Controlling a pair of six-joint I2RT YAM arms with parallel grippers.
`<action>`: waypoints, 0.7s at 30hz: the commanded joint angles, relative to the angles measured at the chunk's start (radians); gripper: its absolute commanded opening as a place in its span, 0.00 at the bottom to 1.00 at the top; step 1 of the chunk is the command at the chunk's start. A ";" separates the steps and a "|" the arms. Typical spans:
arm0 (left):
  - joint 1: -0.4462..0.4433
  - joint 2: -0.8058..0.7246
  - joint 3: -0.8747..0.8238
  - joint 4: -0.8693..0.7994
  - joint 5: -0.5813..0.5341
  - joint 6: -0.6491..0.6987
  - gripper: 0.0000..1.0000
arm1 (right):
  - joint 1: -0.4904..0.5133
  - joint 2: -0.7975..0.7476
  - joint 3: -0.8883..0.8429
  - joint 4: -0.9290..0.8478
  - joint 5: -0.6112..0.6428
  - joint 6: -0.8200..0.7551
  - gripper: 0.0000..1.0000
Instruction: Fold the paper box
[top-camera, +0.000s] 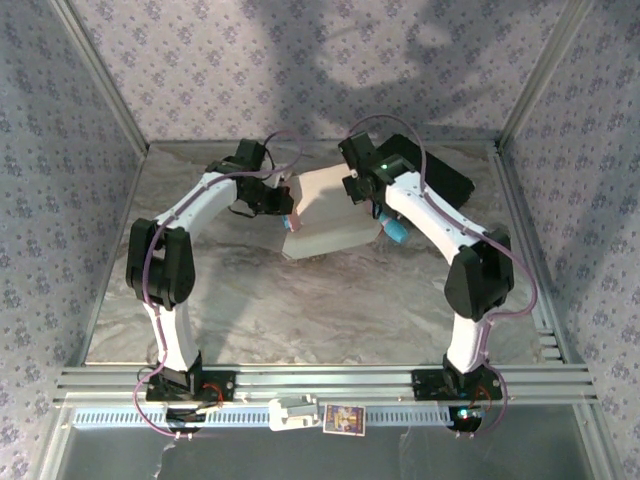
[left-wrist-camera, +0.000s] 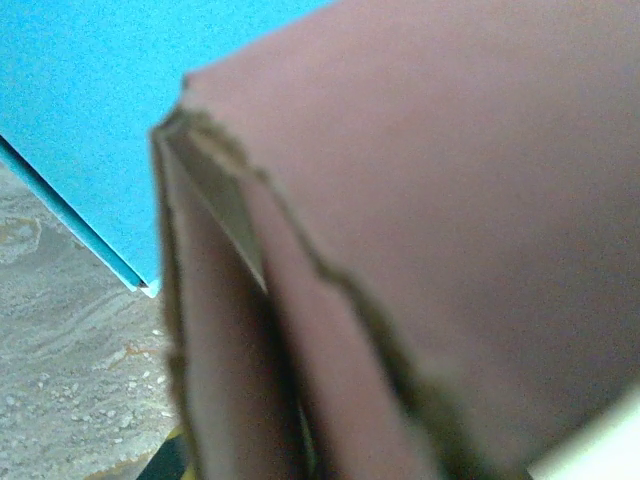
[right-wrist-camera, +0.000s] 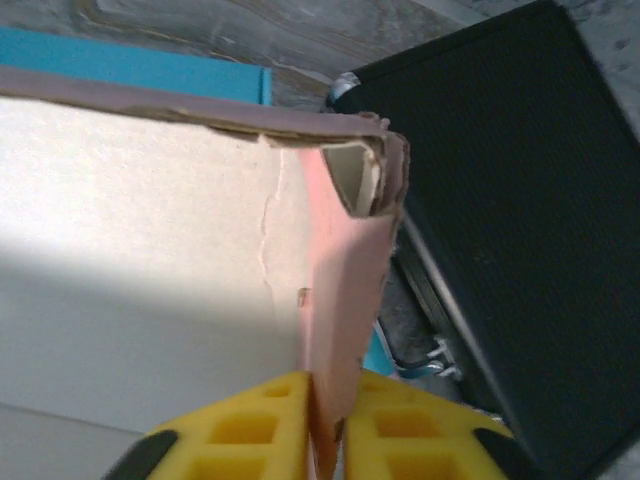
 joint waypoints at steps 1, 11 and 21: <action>-0.027 -0.039 0.055 -0.041 -0.006 -0.006 0.00 | 0.032 0.018 0.059 -0.073 0.149 0.059 0.03; -0.040 -0.037 0.079 -0.057 -0.018 -0.039 0.00 | 0.016 0.011 0.051 -0.102 0.128 0.104 0.00; -0.050 -0.022 0.119 -0.093 -0.045 -0.060 0.00 | 0.021 0.065 0.119 -0.190 0.265 0.139 0.00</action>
